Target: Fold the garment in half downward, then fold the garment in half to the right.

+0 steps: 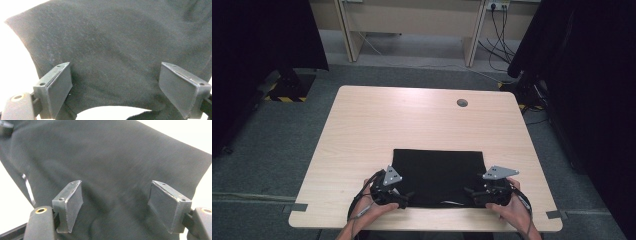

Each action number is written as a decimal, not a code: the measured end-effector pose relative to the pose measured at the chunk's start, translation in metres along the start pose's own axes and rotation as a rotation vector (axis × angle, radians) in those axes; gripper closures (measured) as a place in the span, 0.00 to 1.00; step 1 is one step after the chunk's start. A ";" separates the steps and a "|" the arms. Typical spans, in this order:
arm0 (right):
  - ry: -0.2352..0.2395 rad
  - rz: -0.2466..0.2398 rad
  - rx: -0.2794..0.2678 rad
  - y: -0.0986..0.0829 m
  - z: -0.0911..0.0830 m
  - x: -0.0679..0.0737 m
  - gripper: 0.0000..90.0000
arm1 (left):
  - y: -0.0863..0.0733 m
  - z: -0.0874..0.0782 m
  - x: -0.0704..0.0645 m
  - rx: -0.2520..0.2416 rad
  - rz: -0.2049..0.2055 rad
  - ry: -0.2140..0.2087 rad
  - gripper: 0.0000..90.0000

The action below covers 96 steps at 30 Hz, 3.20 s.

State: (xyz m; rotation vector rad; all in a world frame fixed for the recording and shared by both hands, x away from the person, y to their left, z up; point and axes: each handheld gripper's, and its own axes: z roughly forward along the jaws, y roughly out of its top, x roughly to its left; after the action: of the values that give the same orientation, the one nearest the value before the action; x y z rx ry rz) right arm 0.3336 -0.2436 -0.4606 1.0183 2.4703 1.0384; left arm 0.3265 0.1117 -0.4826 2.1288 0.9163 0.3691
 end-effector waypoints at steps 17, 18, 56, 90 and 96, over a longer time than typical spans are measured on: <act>-0.038 0.010 -0.013 -0.012 -0.011 -0.008 0.28 | -0.010 -0.023 0.003 -0.036 -0.007 0.025 0.12; -0.044 0.003 -0.023 -0.009 -0.010 -0.007 0.28 | -0.011 -0.023 0.004 -0.035 -0.009 0.025 0.12; -0.005 0.006 -0.023 -0.041 -0.022 -0.064 0.28 | -0.019 -0.022 0.010 0.011 -0.039 -0.050 0.07; -0.020 0.017 -0.019 -0.048 -0.030 -0.074 0.28 | -0.002 0.002 -0.033 0.029 0.088 -0.086 0.04; -0.023 0.019 -0.019 -0.048 -0.030 -0.074 0.28 | 0.008 0.013 -0.038 0.017 0.098 -0.081 0.08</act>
State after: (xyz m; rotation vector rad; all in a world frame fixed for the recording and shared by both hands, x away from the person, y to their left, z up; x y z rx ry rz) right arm 0.3473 -0.3347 -0.4750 1.0437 2.4327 1.0472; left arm 0.3108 0.0737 -0.4836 2.1927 0.7735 0.3233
